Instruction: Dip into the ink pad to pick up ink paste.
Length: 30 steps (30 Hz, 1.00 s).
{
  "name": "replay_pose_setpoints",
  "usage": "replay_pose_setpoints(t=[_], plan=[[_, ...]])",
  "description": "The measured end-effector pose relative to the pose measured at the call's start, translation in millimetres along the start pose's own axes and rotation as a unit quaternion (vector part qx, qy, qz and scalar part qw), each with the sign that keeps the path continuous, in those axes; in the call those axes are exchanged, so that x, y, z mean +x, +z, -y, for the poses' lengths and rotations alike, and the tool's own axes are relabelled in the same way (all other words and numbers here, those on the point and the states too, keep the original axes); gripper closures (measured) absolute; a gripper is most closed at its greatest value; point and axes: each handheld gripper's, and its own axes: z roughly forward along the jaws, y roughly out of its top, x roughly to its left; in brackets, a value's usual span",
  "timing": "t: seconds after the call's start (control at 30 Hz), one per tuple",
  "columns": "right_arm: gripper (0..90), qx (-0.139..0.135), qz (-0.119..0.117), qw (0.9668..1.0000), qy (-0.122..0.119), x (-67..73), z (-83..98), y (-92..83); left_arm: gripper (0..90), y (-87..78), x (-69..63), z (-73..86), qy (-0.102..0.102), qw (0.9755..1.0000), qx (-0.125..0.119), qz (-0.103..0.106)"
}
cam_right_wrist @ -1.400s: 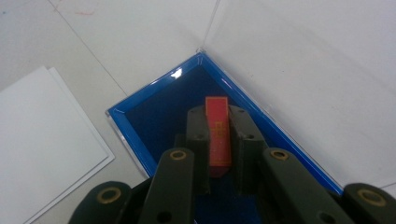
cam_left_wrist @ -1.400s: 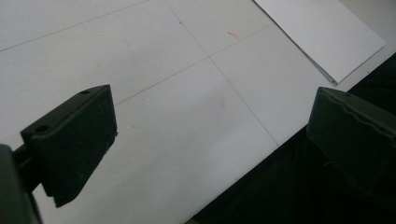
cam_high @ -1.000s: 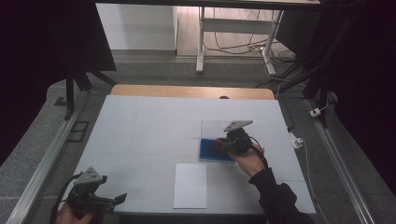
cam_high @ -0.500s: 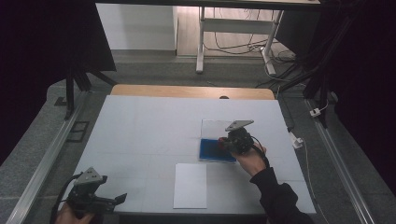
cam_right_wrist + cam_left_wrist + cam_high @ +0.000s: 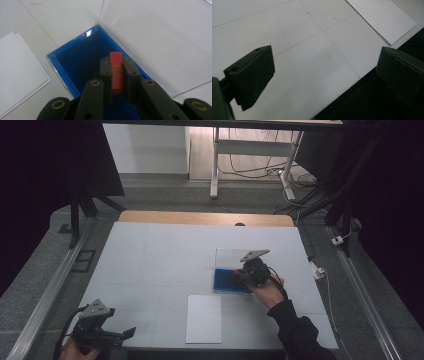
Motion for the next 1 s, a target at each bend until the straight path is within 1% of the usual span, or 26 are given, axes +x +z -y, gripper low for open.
replay_pose_setpoints(t=[0.03, 0.17, 0.3, 0.33, 0.37, 0.4, 0.43, 0.47, 0.5, 0.57, 0.6, 0.63, 0.67, 0.77, 0.87, 0.93, 1.0], plan=[[80.2, 0.000, -0.004, 1.0000, 0.001, -0.5, 0.2, 0.2, 2.4, 0.0, 0.0, 0.0, 0.000, 1.0000, 0.000, -0.001], [80.4, 0.001, -0.004, 1.0000, 0.002, -0.5, 0.8, 0.8, 2.5, 0.3, -0.1, -0.2, 0.000, 1.0000, 0.002, -0.001], [80.4, 0.007, 0.004, 1.0000, -0.004, 2.5, 0.2, 1.3, 2.6, 0.7, -0.3, -0.4, 0.001, 1.0000, 0.003, -0.001], [80.5, 0.008, 0.009, 0.9999, -0.008, 4.2, -0.1, 1.4, 2.6, 0.7, -0.4, -0.4, 0.001, 1.0000, 0.003, -0.002], [80.4, 0.011, 0.019, 0.9996, -0.018, 8.4, -0.8, 2.0, 2.7, 0.8, -0.4, -0.5, 0.001, 1.0000, 0.004, -0.002], [80.4, 0.011, 0.019, 0.9996, -0.018, 8.4, -0.8, 2.0, 2.7, 0.9, -0.4, -0.6, 0.001, 1.0000, 0.004, -0.002], [80.4, 0.015, 0.030, 0.9990, -0.031, 13.3, -1.7, 2.5, 2.7, 0.9, -0.3, -0.6, 0.001, 1.0000, 0.004, -0.002], [80.4, 0.017, 0.034, 0.9986, -0.038, 15.3, -2.0, 2.8, 2.7, 1.0, -0.4, -0.7, 0.001, 1.0000, 0.004, -0.002], [80.4, 0.017, 0.034, 0.9986, -0.038, 15.3, -2.0, 2.8, 2.7, 1.1, -0.4, -0.8, 0.001, 1.0000, 0.004, -0.002], [80.4, 0.019, 0.039, 0.9980, -0.046, 17.1, -2.3, 3.0, 2.7, 1.2, -0.5, -0.8, 0.001, 1.0000, 0.004, -0.002], [80.5, 0.016, 0.032, 0.9988, -0.035, 14.8, -1.6, 3.0, 2.7, 1.2, -0.4, -0.9, 0.001, 1.0000, 0.004, -0.002], [80.5, 0.016, 0.032, 0.9988, -0.035, 14.8, -1.6, 3.0, 2.7, 1.2, -0.2, -0.9, 0.001, 1.0000, 0.004, -0.002], [80.5, 0.014, 0.028, 0.9991, -0.028, 12.5, -1.0, 2.7, 2.7, 1.2, -0.1, -0.9, 0.001, 1.0000, 0.004, -0.001], [80.6, 0.005, 0.007, 1.0000, -0.002, 4.2, 1.5, 2.3, 2.7, 1.3, 0.0, -0.9, 0.000, 1.0000, 0.004, -0.001], [80.6, -0.005, -0.013, 0.9997, 0.020, -4.0, 4.4, 2.2, 2.7, 1.1, 0.0, -0.8, 0.000, 1.0000, 0.004, -0.001], [80.6, -0.004, -0.018, 0.9993, 0.032, -5.9, 5.5, 1.5, 2.7, 1.0, 0.1, -0.8, 0.001, 1.0000, 0.004, 0.000], [80.6, -0.007, -0.017, 0.9994, 0.028, -5.7, 5.4, 1.9, 2.7, 0.9, 0.1, -0.8, 0.001, 1.0000, 0.003, 0.000]])
